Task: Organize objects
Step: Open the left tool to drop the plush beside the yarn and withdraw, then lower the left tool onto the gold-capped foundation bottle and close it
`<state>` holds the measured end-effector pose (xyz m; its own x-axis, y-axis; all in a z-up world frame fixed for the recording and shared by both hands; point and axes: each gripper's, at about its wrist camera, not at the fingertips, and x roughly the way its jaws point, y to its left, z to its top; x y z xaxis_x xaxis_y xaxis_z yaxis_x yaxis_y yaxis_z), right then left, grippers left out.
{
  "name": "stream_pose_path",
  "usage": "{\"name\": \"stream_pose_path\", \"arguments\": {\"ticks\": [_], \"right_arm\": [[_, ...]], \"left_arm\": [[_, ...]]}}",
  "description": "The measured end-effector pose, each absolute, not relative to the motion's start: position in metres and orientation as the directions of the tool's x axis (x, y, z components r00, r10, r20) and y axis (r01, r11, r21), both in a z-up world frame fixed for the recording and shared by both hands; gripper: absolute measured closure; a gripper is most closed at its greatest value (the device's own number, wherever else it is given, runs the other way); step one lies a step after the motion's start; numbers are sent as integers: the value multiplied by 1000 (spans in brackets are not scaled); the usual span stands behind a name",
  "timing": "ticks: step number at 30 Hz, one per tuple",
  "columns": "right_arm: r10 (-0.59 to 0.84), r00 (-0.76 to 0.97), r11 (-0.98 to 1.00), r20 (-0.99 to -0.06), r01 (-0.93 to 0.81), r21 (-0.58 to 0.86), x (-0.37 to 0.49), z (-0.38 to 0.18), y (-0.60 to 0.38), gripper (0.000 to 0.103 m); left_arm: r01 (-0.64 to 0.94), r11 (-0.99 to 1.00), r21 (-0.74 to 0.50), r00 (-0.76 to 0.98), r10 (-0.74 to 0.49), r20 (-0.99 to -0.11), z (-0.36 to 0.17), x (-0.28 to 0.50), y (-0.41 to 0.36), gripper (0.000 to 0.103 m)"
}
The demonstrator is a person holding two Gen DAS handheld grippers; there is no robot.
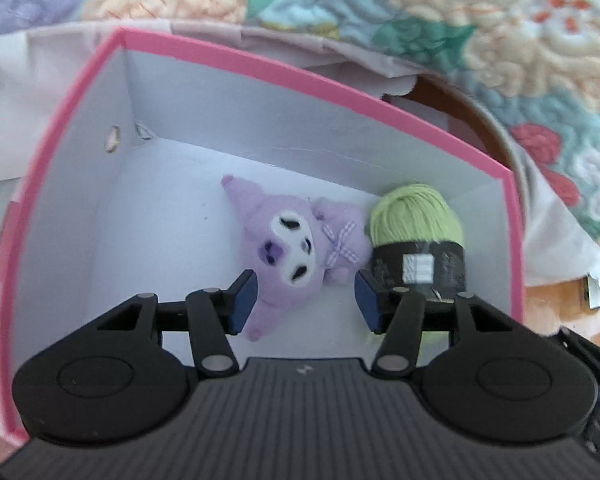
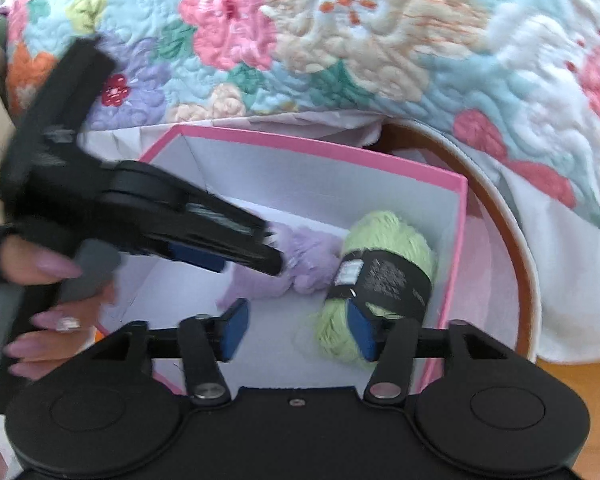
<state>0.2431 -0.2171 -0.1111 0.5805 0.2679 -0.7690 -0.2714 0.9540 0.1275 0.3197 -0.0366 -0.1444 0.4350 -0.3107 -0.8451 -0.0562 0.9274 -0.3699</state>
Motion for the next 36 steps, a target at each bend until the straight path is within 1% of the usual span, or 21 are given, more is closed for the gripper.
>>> {"name": "stream_pose_path", "arguments": {"ticks": [3,6,10,17,21,24,27,29,30,36], "right_arm": [[297,576,953,-762,-231,197,230,-111,-225,38],[315,590,948,-743,-230,220,221,-102,-221,38],[347,616,936,-707,-271,223,204,-73,-212,37],[356,600,928,-717,-318,194,165,-25,-201,36],[358,603,924,-713,-341,175,140,-2,-199,35],[361,596,917,-718,-367,157,121,15,-196,32],[361,593,911,-720,-390,136,103,31,-192,29],[377,584,902,-719,-409,141,91,37,-189,24],[386,580,897,-718,-417,145,86,39,-188,23],[431,534,860,-727,-487,152,56,24,-172,22]], "left_arm": [[-41,924,-380,444,-324,-836,-126,300,-27,50],[-29,930,-366,451,-314,-835,-103,283,-27,50],[-11,944,-328,472,-285,-834,-65,254,-9,49],[38,977,-209,487,-201,-850,-4,204,-8,44],[84,979,-187,501,-204,-841,18,176,-1,41],[103,979,-176,523,-204,-828,36,153,6,37],[115,978,-174,533,-208,-820,45,135,13,33],[121,976,-182,535,-219,-816,47,123,18,32],[122,974,-188,535,-224,-815,46,117,21,31],[121,969,-217,509,-248,-824,22,92,33,30]]}}
